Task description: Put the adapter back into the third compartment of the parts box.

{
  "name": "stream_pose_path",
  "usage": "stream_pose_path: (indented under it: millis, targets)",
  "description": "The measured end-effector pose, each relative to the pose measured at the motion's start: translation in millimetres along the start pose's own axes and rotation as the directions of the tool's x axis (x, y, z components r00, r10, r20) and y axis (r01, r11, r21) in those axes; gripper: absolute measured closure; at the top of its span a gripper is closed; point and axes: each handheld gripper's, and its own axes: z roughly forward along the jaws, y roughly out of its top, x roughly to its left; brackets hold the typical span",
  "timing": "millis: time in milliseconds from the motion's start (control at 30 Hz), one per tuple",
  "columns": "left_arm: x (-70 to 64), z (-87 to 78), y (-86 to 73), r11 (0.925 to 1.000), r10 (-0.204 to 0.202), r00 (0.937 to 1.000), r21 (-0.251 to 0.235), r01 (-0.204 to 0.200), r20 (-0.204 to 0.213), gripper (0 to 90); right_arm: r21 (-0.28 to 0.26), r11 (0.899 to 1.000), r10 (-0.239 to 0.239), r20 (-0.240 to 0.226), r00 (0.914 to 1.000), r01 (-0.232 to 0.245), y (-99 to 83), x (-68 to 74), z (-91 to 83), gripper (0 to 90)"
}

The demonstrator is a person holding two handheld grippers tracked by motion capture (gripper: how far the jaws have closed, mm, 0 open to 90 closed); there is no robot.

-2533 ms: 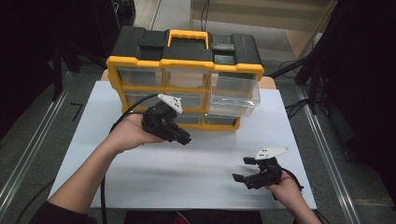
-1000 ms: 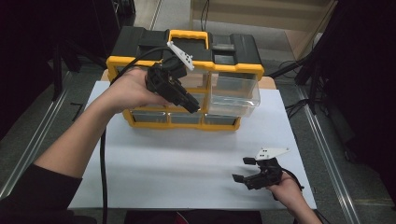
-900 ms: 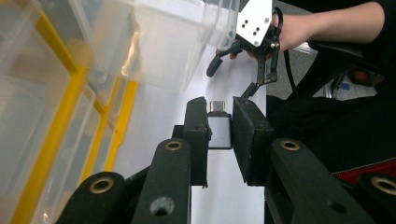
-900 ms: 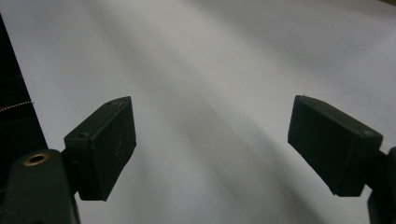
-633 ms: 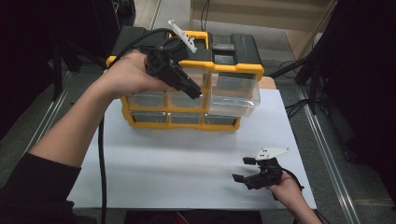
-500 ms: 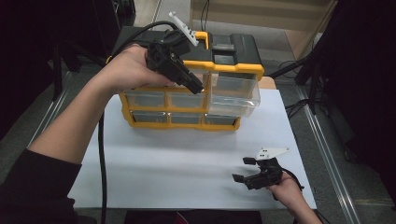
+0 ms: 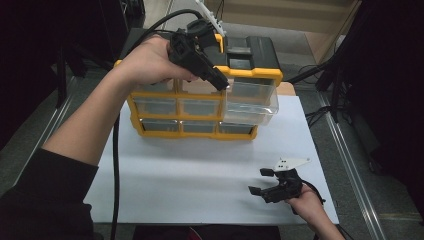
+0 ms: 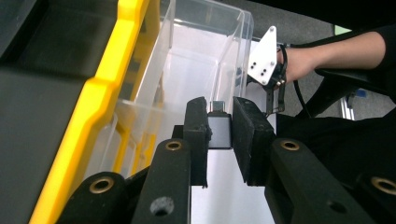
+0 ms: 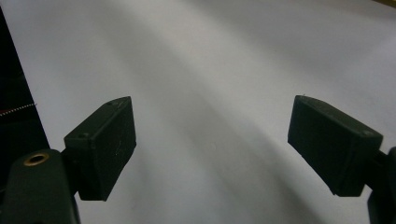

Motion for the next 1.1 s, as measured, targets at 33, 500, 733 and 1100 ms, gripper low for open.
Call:
stream_pose_path:
  millis: [33, 500, 733, 1100]
  targets:
    - [0.7, 1.9, 1.6, 1.0000, -0.005, 1.0000, -0.001, 0.005, 0.001, 77.6, -0.001, 1.000, 0.000, -0.001, 1.0000, 0.000, 0.0, 0.2, -0.1, 13.5]
    - [0.8, 29.4, 20.9, 0.9998, 0.004, 0.9999, 0.020, -0.004, -0.013, 77.5, -0.002, 1.000, -0.005, 0.000, 1.0000, 0.005, 0.3, 0.6, -0.9, 13.5]
    - [-2.3, 48.0, 28.5, 0.9997, 0.000, 0.9994, 0.024, 0.001, -0.035, 77.4, -0.001, 1.000, -0.007, -0.008, 0.9999, 0.007, 1.3, 0.6, 0.0, 13.5]
    - [-5.9, 69.4, 37.9, 0.9995, 0.010, 0.9993, 0.031, -0.009, -0.036, 77.3, 0.000, 1.000, -0.012, -0.007, 0.9999, 0.012, 1.4, 1.3, -0.1, 13.5]
